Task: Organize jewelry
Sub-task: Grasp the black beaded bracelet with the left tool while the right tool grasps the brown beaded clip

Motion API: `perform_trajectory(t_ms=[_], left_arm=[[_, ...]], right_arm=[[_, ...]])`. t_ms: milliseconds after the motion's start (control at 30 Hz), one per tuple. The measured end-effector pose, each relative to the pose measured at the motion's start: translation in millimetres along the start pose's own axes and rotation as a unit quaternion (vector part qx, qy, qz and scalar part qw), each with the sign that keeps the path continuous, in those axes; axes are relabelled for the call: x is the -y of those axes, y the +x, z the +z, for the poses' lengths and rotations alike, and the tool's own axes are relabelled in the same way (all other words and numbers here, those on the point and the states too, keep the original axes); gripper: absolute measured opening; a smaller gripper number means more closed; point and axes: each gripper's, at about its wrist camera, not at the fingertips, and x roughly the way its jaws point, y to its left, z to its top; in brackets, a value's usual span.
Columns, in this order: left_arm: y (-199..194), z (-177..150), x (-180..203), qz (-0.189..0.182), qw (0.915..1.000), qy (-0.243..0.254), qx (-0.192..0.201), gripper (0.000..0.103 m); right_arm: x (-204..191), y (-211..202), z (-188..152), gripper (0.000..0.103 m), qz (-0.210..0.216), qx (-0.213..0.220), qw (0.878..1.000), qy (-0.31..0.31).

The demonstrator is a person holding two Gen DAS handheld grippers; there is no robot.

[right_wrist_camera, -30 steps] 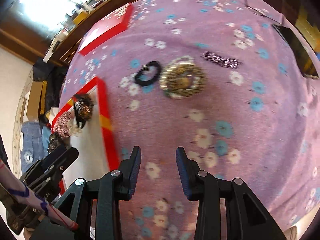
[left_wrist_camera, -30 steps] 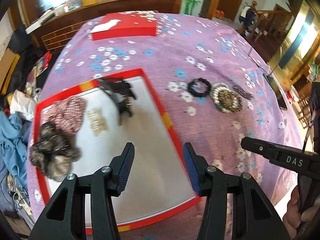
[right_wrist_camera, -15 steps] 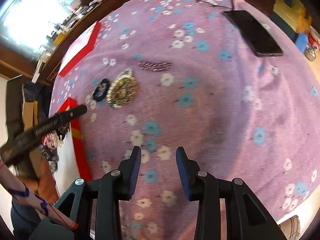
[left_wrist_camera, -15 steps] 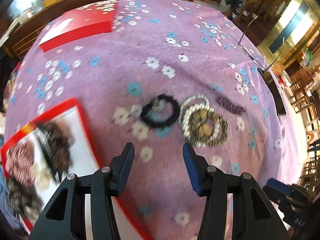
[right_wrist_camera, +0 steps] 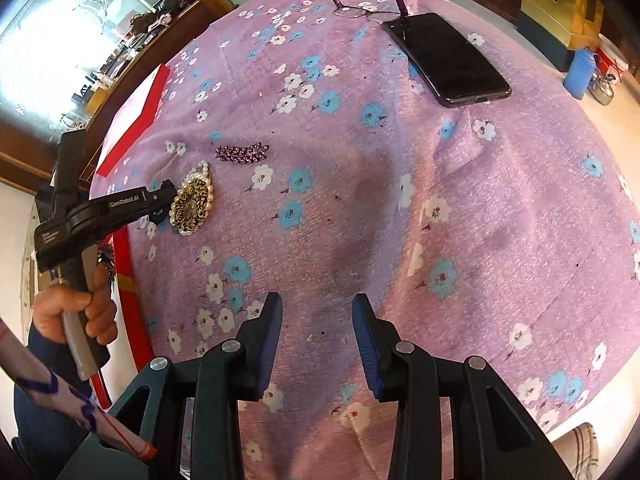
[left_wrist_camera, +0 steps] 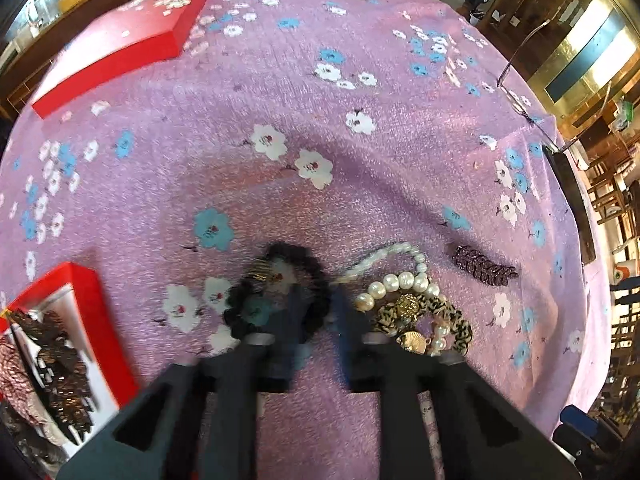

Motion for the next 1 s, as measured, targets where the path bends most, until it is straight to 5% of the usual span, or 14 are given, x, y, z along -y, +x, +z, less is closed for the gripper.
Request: perform_trajectory(t_ms=[200,600,1000], left_arm=[[-9.3,-19.3,-9.0,-0.006,0.9997,-0.024,0.001,0.007],[-35.2,-110.0,-4.5,-0.038,0.9982,-0.044,-0.012,0.007],[-40.0,-125.7,-2.4,-0.024,0.9987,-0.044,-0.006,0.007]], right_arm=[[-14.2,1.6,19.6,0.039,0.009,0.004,0.999,-0.041],[-70.1,46.4,84.9,0.036,0.007,-0.002,0.99,-0.143],[-94.4,101.2,120.9,0.035,-0.025,-0.018,0.973,-0.23]])
